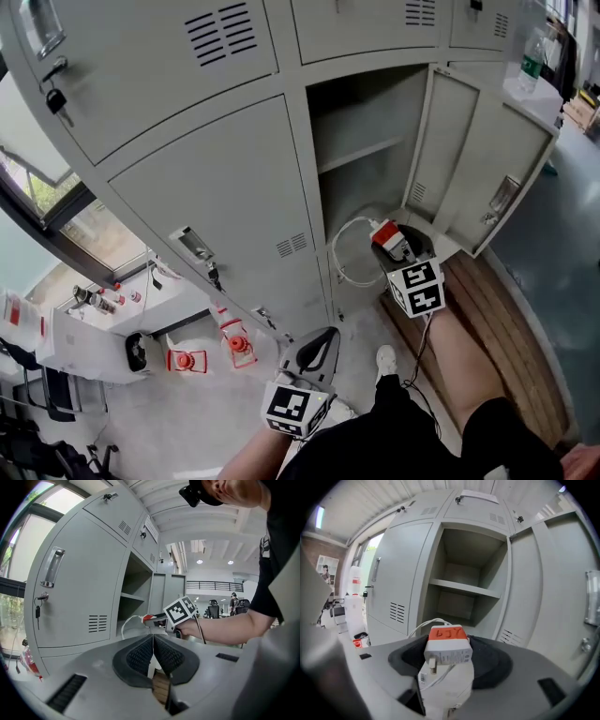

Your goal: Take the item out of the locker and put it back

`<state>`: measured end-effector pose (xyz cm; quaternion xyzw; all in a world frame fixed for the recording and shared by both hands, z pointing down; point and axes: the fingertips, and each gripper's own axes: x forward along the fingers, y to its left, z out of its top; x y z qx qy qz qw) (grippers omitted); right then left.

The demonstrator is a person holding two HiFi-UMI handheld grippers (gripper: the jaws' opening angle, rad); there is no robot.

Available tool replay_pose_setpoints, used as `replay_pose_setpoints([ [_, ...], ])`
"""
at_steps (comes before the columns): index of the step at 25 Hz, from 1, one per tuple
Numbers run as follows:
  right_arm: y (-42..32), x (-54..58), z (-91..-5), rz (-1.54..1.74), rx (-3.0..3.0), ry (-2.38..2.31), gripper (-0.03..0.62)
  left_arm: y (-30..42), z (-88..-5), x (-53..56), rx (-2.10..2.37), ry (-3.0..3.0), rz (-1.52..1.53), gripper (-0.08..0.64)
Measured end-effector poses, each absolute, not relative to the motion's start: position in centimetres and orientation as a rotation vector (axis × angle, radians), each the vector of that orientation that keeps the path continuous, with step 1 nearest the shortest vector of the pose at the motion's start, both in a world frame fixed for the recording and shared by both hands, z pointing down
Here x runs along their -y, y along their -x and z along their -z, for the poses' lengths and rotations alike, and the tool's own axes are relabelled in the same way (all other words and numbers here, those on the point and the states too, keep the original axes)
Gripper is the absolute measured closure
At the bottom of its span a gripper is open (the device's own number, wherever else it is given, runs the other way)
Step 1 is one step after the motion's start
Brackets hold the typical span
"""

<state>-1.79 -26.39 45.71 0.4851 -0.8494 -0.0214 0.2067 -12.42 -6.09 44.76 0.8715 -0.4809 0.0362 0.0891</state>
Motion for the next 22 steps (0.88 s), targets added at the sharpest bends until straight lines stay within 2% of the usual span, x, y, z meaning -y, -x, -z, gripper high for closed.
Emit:
replay_pose_setpoints([
  [11,-1.6,18.7,-44.5,0.011,2.43,-1.371,0.266,8.6,-44.8,3.9,1.368,-2.615,-0.104,0.543],
  [22,-6.8,13.1,-44.8,-0.01,2.522,-1.232,0.267,0.5,-45.0,1.2,1.419,-2.573,-0.12,0.543],
])
